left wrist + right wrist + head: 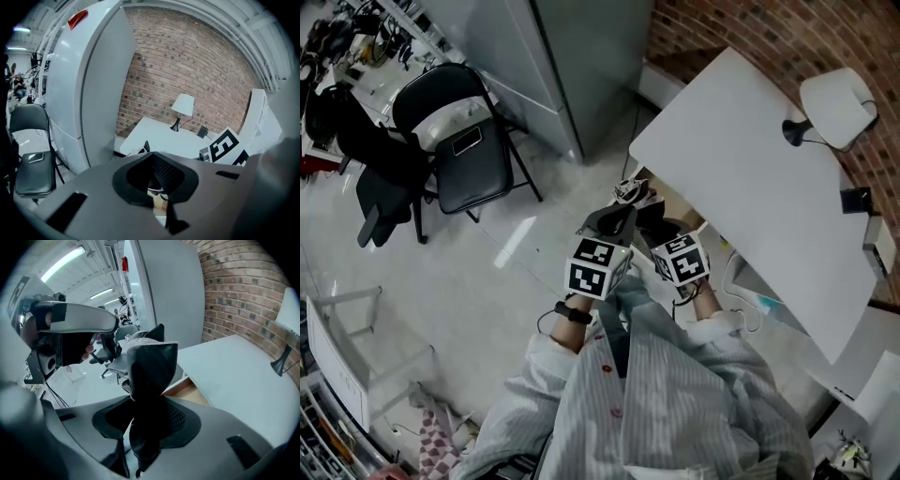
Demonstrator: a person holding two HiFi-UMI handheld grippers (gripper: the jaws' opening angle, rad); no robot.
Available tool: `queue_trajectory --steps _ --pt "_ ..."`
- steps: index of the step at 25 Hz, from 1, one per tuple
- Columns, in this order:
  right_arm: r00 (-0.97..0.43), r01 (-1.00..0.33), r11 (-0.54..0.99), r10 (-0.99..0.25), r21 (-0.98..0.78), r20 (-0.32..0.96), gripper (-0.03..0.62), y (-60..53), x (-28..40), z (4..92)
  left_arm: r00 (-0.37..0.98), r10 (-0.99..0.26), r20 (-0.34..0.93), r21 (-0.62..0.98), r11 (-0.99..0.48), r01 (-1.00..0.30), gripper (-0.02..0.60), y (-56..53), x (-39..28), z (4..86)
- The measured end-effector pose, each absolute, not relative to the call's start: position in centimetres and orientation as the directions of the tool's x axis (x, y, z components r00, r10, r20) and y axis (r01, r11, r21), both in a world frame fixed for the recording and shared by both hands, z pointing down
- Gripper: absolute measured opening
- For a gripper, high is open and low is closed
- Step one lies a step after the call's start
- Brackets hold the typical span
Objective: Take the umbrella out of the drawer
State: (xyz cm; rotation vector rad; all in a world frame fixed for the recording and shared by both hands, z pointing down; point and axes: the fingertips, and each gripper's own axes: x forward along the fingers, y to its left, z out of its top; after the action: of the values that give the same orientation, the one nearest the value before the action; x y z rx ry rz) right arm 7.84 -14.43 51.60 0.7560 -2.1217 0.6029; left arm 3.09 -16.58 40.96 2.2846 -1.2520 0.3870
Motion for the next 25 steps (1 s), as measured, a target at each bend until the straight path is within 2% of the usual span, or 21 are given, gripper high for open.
queue_trajectory --steps 5,13,25 --pt "-0.525 -0.746 0.641 -0.400 -0.180 0.751 0.184 -14.6 9.1 47.0 0.561 -0.729 0.391 0.270 -0.492 -0.828 0.009 -16.7 4.2 35.7" --pt "-0.566 -0.809 0.522 -0.571 -0.270 0.594 0.184 -15.0 11.9 38.2 0.629 -0.734 0.255 0.207 -0.594 -0.777 0.009 -16.6 6.9 27.4" --pt "-0.544 -0.839 0.493 -0.735 -0.230 0.406 0.184 -13.8 15.8 27.5 0.702 -0.674 0.230 0.177 -0.681 -0.711 0.009 -15.1 10.0 25.5"
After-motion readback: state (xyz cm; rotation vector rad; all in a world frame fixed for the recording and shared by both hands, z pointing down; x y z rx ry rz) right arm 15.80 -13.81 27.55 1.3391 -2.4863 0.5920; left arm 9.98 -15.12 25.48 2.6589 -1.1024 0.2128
